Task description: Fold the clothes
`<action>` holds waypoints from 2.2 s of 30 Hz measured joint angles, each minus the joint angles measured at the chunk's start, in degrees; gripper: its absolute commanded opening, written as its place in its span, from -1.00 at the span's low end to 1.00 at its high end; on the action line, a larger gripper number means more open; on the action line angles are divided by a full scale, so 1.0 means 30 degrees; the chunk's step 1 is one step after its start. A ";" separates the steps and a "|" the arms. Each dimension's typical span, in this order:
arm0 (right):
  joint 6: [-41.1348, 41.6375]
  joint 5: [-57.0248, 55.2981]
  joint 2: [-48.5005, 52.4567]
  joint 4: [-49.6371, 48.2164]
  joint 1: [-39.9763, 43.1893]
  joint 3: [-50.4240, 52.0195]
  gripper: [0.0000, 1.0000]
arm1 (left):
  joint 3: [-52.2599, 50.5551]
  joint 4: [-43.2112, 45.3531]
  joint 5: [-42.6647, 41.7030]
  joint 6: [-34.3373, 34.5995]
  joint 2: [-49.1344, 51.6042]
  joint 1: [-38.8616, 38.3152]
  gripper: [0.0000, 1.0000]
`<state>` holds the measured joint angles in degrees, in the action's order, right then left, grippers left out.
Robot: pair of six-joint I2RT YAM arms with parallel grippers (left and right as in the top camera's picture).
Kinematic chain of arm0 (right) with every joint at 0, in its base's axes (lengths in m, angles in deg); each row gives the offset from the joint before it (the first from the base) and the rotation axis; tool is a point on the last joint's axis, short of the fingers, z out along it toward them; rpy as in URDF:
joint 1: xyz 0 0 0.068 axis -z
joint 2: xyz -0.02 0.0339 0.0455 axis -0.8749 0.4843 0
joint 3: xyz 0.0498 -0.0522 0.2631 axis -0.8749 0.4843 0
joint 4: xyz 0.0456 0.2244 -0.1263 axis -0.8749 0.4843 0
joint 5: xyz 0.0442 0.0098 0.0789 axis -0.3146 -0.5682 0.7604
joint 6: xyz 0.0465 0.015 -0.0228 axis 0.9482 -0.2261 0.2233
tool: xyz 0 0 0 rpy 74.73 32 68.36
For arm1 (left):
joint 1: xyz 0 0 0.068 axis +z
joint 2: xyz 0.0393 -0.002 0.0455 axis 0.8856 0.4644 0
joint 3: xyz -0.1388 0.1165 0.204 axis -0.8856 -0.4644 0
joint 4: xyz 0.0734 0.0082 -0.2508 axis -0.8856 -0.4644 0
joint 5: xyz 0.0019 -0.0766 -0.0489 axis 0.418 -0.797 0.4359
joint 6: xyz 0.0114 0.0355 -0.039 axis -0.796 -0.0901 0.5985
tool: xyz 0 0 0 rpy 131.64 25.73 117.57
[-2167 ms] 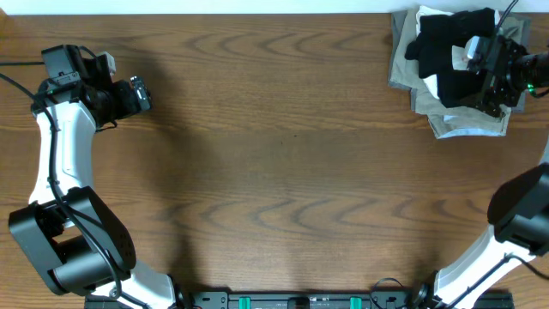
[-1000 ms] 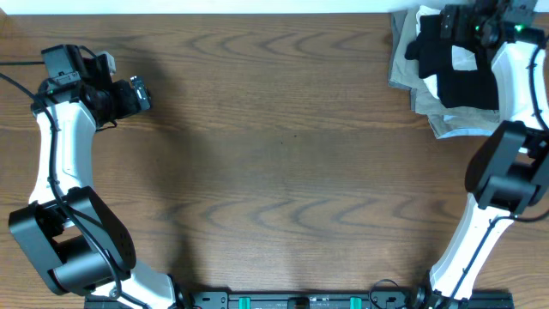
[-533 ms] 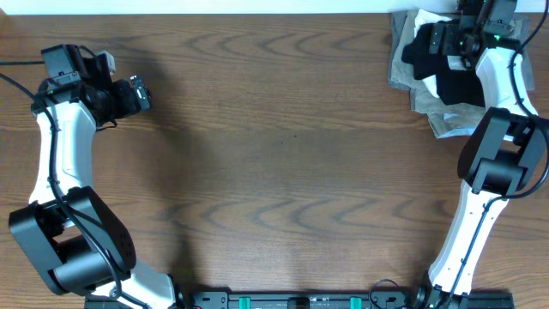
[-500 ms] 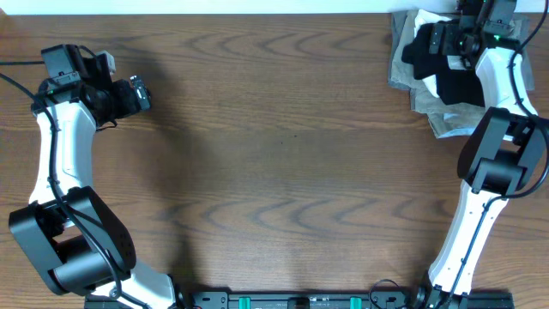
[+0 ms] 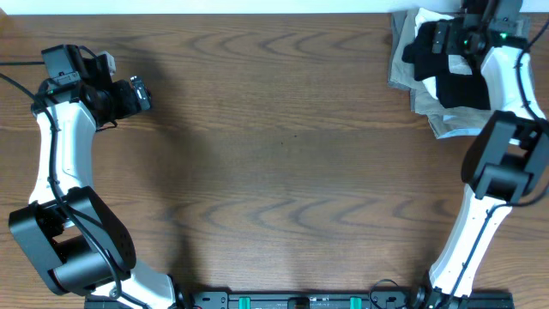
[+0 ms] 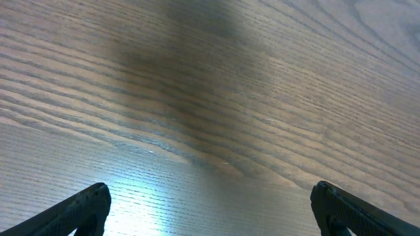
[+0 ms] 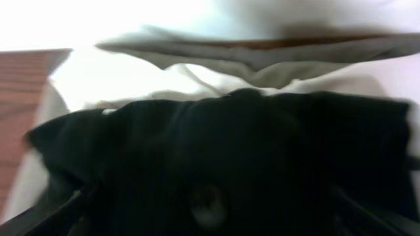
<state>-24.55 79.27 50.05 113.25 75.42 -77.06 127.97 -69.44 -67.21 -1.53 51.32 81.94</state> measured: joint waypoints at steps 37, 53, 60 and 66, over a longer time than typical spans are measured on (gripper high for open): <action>0.0277 0.4401 -1.4790 0.5887 -0.1005 0.0029 0.99 | 0.0000 -0.0007 0.0000 0.0000 0.0000 0.0000 0.96; 0.0015 -0.1741 -2.2527 0.0532 -0.3599 1.0717 0.99 | 0.0000 0.0000 0.0015 -0.0007 0.0000 0.0000 0.96; 0.1749 -0.2674 -2.8174 -0.5639 -0.3614 2.1085 0.98 | 0.0000 0.0000 0.0015 0.0000 0.0000 0.0000 0.96; 0.3410 -0.3373 -3.2997 -0.6543 -0.3628 2.7613 0.99 | 0.0000 -0.0007 0.0007 0.0000 0.0000 0.0000 0.96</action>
<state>-14.32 69.16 -48.94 93.62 64.54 5.78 127.97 -69.46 -67.19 -1.53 51.32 81.94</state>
